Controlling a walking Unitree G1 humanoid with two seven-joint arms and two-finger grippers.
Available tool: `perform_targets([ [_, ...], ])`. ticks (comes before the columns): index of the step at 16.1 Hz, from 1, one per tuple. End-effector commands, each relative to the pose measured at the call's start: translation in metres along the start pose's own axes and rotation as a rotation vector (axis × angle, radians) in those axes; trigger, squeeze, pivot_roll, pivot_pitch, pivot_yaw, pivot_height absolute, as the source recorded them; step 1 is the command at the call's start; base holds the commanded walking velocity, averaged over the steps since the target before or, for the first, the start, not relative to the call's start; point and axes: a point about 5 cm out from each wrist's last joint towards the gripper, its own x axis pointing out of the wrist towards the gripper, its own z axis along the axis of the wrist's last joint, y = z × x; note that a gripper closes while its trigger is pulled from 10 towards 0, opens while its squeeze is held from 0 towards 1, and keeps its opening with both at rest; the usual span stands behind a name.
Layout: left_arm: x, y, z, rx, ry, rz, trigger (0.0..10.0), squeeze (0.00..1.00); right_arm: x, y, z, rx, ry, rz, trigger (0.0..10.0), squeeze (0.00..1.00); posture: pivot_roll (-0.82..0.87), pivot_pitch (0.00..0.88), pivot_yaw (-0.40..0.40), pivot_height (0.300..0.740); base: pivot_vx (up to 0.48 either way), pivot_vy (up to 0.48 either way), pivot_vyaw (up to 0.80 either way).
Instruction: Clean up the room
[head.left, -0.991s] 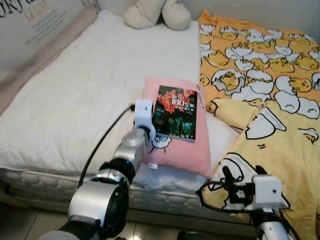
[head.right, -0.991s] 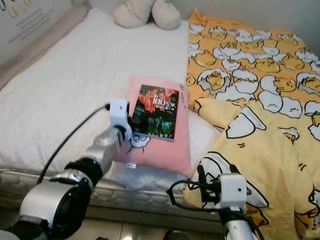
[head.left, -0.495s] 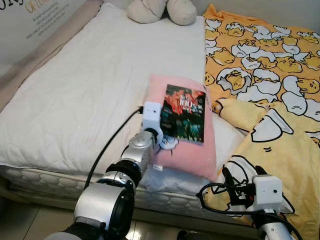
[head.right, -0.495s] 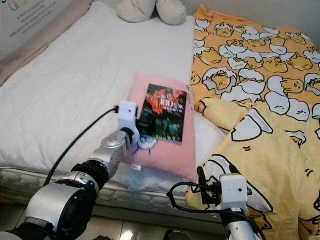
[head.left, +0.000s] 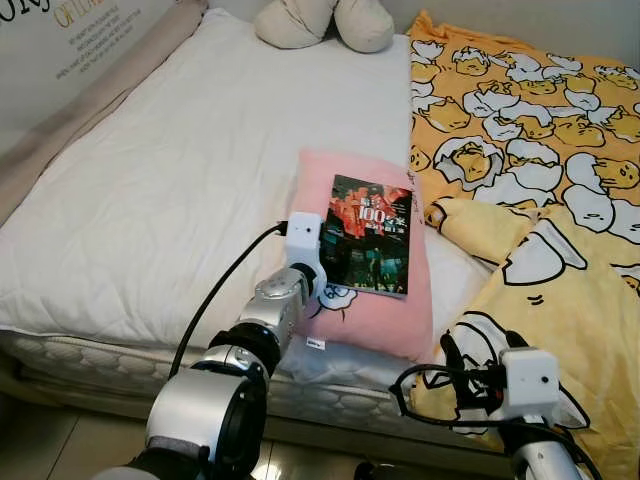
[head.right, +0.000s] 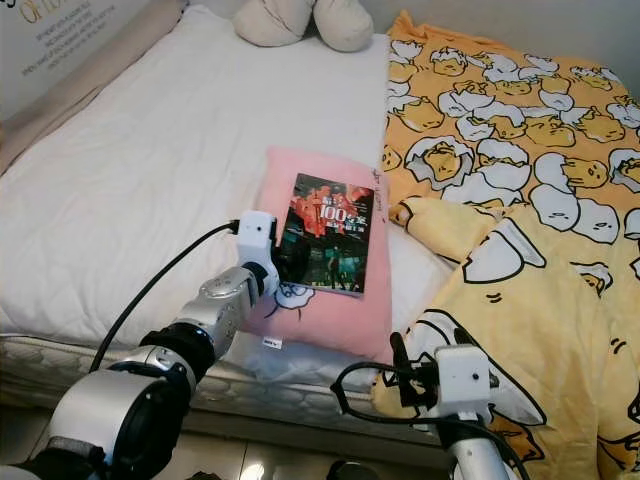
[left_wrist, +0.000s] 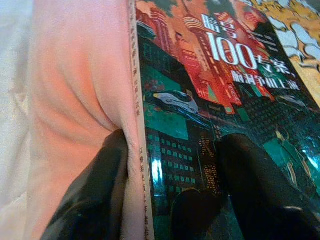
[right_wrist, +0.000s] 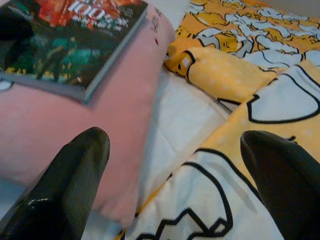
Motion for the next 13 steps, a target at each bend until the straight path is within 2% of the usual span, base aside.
perform_targets([
  [1,-0.002,-0.01,-0.019,0.012,0.082,-0.064,0.0,0.0,0.001,0.0,-0.005,0.005,0.026,0.001,10.0,0.0,-0.13,0.051,-0.025,0.74,0.0,0.0,0.0],
  [3,-0.003,-0.021,-0.028,-0.007,0.135,-0.163,0.0,0.0,0.002,0.001,-0.004,0.006,0.02,0.006,10.0,0.0,-0.13,0.046,-0.025,0.74,0.0,0.0,0.0],
  [5,-0.004,-0.022,-0.033,-0.013,0.155,-0.183,0.0,0.0,0.004,0.001,-0.004,0.007,0.019,0.004,10.0,0.0,-0.13,0.044,-0.024,0.74,0.0,0.0,0.0],
  [11,-0.003,-0.018,-0.02,-0.189,0.094,-0.222,0.0,0.0,0.011,-0.001,-0.004,0.007,0.01,-0.005,10.0,0.0,-0.13,0.022,-0.014,0.74,0.0,0.0,0.0],
  [13,0.0,-0.013,0.002,-0.264,-0.021,-0.219,0.0,0.0,0.015,-0.006,0.0,-0.003,-0.01,-0.015,10.0,0.0,-0.15,0.0,-0.011,0.74,0.0,0.0,0.0],
])
